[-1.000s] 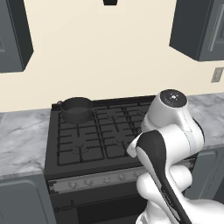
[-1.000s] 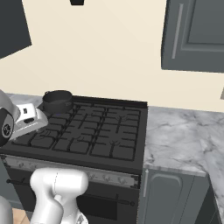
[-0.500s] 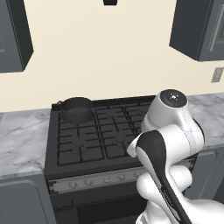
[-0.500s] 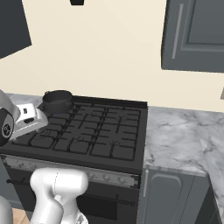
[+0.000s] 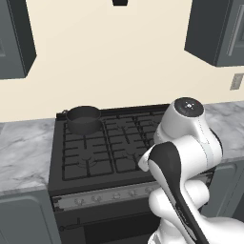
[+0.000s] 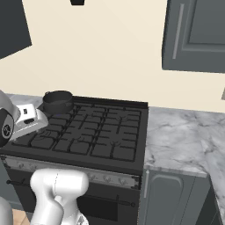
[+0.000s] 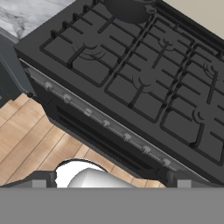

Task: Turn on the burner for the pot on the stove. Wait thirty seconds for the pot to heat up. Then add the eggplant to the pot.

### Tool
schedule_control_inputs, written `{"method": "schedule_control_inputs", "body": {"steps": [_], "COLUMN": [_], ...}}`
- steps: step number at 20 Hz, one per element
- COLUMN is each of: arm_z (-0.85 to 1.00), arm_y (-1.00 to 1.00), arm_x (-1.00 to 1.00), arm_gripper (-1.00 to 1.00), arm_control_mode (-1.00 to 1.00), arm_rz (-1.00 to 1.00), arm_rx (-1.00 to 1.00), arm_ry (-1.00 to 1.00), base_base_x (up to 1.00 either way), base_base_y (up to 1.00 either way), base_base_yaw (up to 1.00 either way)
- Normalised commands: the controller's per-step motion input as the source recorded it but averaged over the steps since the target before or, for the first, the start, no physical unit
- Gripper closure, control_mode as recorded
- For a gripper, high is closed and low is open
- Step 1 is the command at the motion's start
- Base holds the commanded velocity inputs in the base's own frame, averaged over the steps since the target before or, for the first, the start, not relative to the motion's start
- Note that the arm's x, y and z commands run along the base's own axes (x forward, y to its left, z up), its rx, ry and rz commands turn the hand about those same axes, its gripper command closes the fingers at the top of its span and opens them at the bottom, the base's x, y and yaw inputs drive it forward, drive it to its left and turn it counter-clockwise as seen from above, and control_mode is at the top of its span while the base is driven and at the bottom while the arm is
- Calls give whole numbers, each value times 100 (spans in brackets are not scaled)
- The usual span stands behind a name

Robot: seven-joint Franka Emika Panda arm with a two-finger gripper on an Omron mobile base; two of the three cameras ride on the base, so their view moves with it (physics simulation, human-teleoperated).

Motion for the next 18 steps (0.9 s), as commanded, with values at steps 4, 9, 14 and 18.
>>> {"method": "schedule_control_inputs", "body": {"steps": [4,9,14,18], "arm_z": [0,0,0,0], "arm_y": [0,0,0,0], "arm_x": [0,0,0,0], "arm_gripper": [-100,-100,-100,-100], "arm_control_mode": [-100,-100,-100,-100], "arm_rz": [0,0,0,0], "arm_rx": [0,0,0,0], "arm_ry": [0,0,0,0], "base_base_x": [0,0,0,0], "base_base_y": [0,0,0,0], "base_base_yaw": [0,0,0,0]}}
